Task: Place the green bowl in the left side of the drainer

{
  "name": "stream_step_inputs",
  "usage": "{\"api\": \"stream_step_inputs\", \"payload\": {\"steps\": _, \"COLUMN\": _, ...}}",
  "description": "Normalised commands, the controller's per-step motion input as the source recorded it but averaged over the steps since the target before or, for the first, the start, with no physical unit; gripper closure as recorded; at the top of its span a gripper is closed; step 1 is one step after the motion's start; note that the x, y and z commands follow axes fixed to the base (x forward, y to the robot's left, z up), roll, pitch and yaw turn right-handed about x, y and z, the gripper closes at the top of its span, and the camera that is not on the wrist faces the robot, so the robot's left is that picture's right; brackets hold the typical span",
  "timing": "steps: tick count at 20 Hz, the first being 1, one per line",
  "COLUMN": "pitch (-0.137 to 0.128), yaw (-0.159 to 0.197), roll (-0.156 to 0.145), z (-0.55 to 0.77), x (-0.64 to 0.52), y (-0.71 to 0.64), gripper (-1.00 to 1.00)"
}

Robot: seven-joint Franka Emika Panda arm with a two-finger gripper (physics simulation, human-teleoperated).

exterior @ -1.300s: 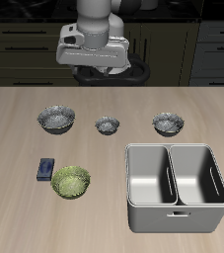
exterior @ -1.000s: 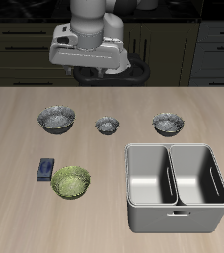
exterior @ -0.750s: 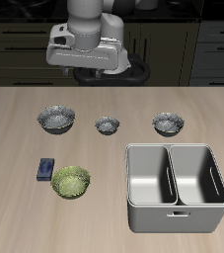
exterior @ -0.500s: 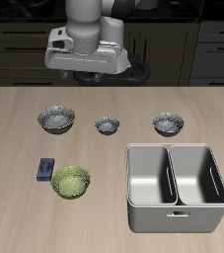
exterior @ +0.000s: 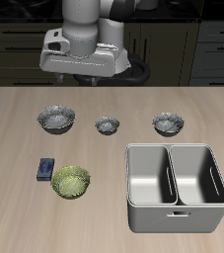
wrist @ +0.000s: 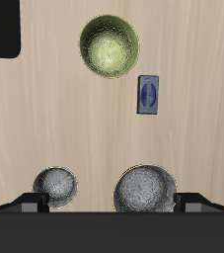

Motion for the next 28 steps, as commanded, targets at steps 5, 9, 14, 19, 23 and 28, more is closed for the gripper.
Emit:
{"api": "stream_step_inputs", "payload": {"steps": 5, "pitch": 0.008, "yaw": 0.012, "roll": 0.028, "z": 0.03, "x": 0.25, "y": 0.05, "gripper": -1.0}}
{"api": "stream_step_inputs", "payload": {"steps": 9, "pitch": -0.007, "yaw": -0.003, "roll": -0.006, "z": 0.01, "x": 0.33, "y": 0.02, "gripper": -1.0}}
{"api": "stream_step_inputs", "payload": {"steps": 14, "pitch": -0.01, "yaw": 0.01, "roll": -0.011, "z": 0.04, "x": 0.33, "y": 0.01, "gripper": -1.0}}
{"api": "stream_step_inputs", "payload": {"steps": 19, "pitch": -0.02, "yaw": 0.009, "roll": -0.013, "z": 0.06, "x": 0.3, "y": -0.08, "gripper": -1.0}}
{"api": "stream_step_inputs", "payload": {"steps": 23, "pitch": -0.018, "yaw": 0.002, "roll": -0.01, "z": 0.08, "x": 0.3, "y": -0.05, "gripper": -1.0}}
{"api": "stream_step_inputs", "payload": {"steps": 28, "pitch": -0.013, "yaw": 0.019, "roll": 0.024, "z": 0.04, "x": 0.23, "y": -0.02, "gripper": -1.0}}
